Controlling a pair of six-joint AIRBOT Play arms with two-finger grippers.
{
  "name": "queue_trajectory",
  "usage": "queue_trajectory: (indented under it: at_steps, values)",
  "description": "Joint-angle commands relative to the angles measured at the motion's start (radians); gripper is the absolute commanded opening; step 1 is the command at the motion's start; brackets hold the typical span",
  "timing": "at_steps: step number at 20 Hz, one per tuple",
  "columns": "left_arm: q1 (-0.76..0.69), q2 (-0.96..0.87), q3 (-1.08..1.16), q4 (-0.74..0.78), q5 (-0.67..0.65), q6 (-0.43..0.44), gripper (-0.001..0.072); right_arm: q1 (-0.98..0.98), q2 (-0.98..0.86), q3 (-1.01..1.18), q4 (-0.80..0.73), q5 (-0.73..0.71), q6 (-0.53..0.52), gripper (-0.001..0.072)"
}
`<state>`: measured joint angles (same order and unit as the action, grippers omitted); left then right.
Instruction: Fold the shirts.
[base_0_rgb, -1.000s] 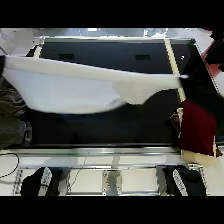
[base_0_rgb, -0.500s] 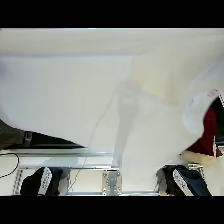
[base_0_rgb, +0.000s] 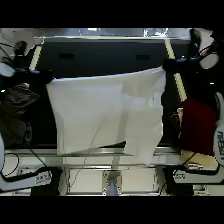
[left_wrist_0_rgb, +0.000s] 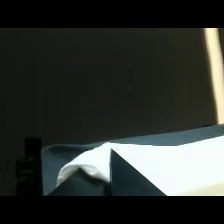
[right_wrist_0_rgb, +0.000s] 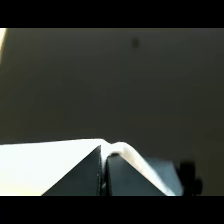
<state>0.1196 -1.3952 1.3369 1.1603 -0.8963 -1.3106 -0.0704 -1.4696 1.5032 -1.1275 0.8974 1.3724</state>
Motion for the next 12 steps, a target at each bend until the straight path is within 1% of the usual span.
queue_trajectory:
  at_steps: [1, 3, 5, 7, 9, 10, 12]
  values:
    - [-0.082, -0.213, -0.004, 0.085, 0.317, -0.143, 0.0007, 0.016, -0.178, 0.002, 0.009, -0.14, -0.004, 0.0015]
    - [-0.084, -0.233, -0.003, 0.085, 0.383, -0.167, 0.0008, 0.016, -0.198, 0.002, 0.008, -0.182, -0.004, 0.0016]
    - [-0.084, -0.21, 0.0, 0.085, 0.362, -0.167, 0.0007, 0.016, -0.193, 0.017, 0.008, -0.162, -0.005, 0.0015]
    - [-0.084, -0.156, 0.0, 0.09, 0.272, -0.165, 0.0008, 0.017, -0.171, 0.036, -0.003, -0.085, -0.009, 0.0015]
    - [-0.083, -0.096, -0.005, 0.158, 0.14, -0.164, 0.0007, 0.017, -0.132, 0.034, -0.066, 0.02, -0.023, 0.0015]
    - [-0.082, -0.065, -0.023, 0.197, 0.107, -0.169, 0.0007, 0.017, -0.11, 0.025, -0.11, 0.074, -0.019, 0.0015]
    - [-0.073, 0.012, -0.097, 0.217, 0.064, -0.171, 0.0008, 0.017, -0.062, -0.019, -0.159, 0.157, -0.02, 0.0015]
